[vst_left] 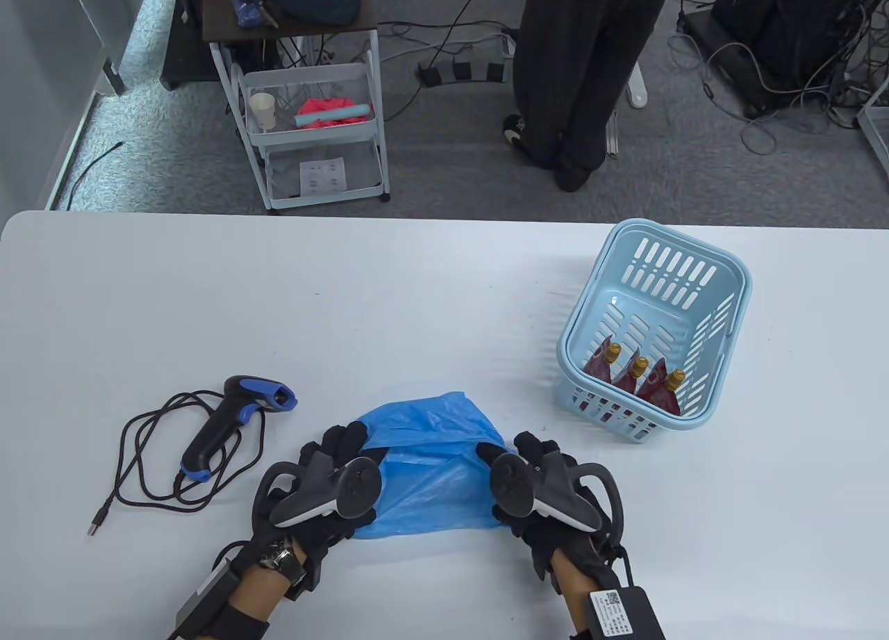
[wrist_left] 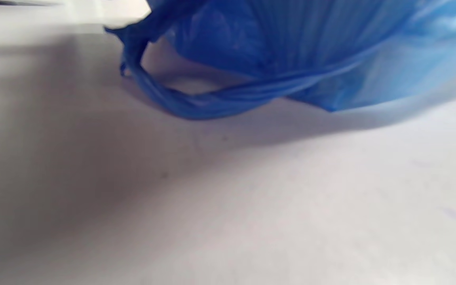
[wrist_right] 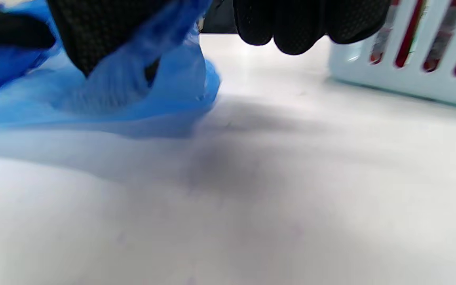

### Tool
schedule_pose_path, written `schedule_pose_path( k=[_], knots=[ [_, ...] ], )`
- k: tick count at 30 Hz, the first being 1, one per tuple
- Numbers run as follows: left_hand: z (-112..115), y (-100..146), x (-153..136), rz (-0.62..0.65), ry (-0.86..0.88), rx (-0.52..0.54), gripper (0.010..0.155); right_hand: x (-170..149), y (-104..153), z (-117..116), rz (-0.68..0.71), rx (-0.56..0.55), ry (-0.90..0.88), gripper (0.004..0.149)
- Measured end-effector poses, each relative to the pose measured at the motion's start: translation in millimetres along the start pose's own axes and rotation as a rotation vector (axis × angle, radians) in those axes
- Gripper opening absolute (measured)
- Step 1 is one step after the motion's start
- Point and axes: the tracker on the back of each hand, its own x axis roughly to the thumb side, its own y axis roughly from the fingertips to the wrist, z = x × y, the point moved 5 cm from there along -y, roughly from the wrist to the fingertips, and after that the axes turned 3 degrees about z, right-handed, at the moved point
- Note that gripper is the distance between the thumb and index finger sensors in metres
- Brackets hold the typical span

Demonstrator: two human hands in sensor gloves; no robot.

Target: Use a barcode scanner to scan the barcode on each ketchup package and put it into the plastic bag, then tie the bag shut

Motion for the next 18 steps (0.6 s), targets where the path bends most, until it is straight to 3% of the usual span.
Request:
schedule_pose_path(
  k=[5, 12, 14, 18],
  knots=[
    [1, 0, 2, 0.014, 0.009, -0.002, 0.107, 3, 9, 35, 0.051, -0.086, -0.153, 0.063],
    [2, 0, 2, 0.019, 0.025, -0.008, 0.107, 47, 19, 77, 0.193, -0.206, -0.133, 0.046],
    [2, 0, 3, 0.02, 0.025, -0.01, 0.106, 61, 15, 73, 0.217, -0.173, -0.081, 0.044],
    [2, 0, 2, 0.019, 0.027, -0.01, 0.107, 89, 0, 34, 0.244, 0.023, 0.098, 0.048]
  ],
)
